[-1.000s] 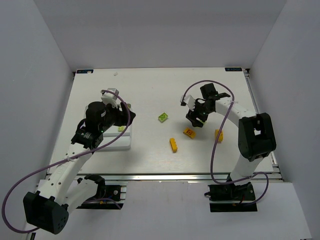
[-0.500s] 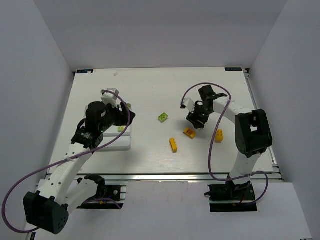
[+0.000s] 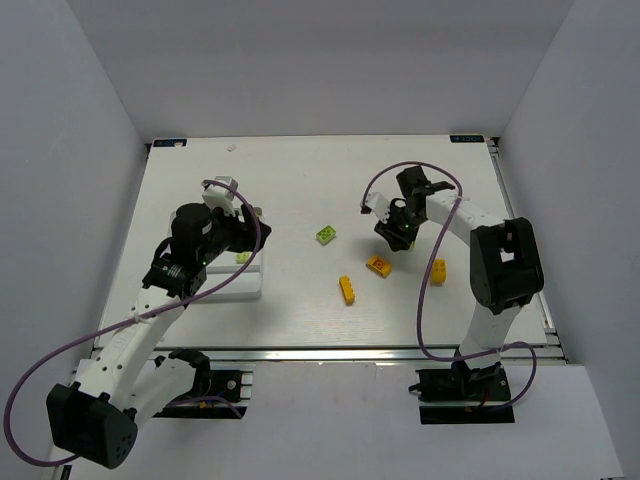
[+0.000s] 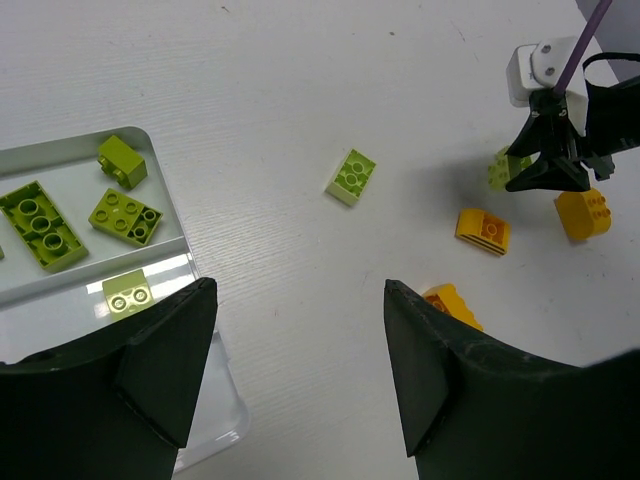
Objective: Sort the legos into containers by color
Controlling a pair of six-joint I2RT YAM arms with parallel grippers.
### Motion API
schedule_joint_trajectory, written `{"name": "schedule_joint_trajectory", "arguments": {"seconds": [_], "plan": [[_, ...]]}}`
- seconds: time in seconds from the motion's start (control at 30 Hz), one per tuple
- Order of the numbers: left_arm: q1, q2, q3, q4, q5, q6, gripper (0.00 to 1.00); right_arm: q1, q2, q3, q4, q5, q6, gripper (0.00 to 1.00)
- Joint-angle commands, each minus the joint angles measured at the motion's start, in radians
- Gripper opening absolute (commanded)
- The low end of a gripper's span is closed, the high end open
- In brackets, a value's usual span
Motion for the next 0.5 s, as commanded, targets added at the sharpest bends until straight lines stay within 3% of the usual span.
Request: {"name": "schedule_joint_trajectory", "arguments": {"seconds": [0.0, 0.27, 0.47], "plan": [[0.006, -0.033, -0.016, 0.022, 0.002, 0.011, 0.77, 0.024, -0.055, 0.051, -0.014, -0.035, 0.024, 0.0], [0.015, -0.123, -0.047, 0.062, 0.004, 0.026, 0.77, 0.2, -0.109, 0.217, 0.025, -0.144, 0.177, 0.0], [0.015, -0.261, -0.101, 0.113, -0.071, 0.041, 0.78, 0.412, 0.066, 0.475, 0.077, -0.264, 0.33, 0.0]]}}
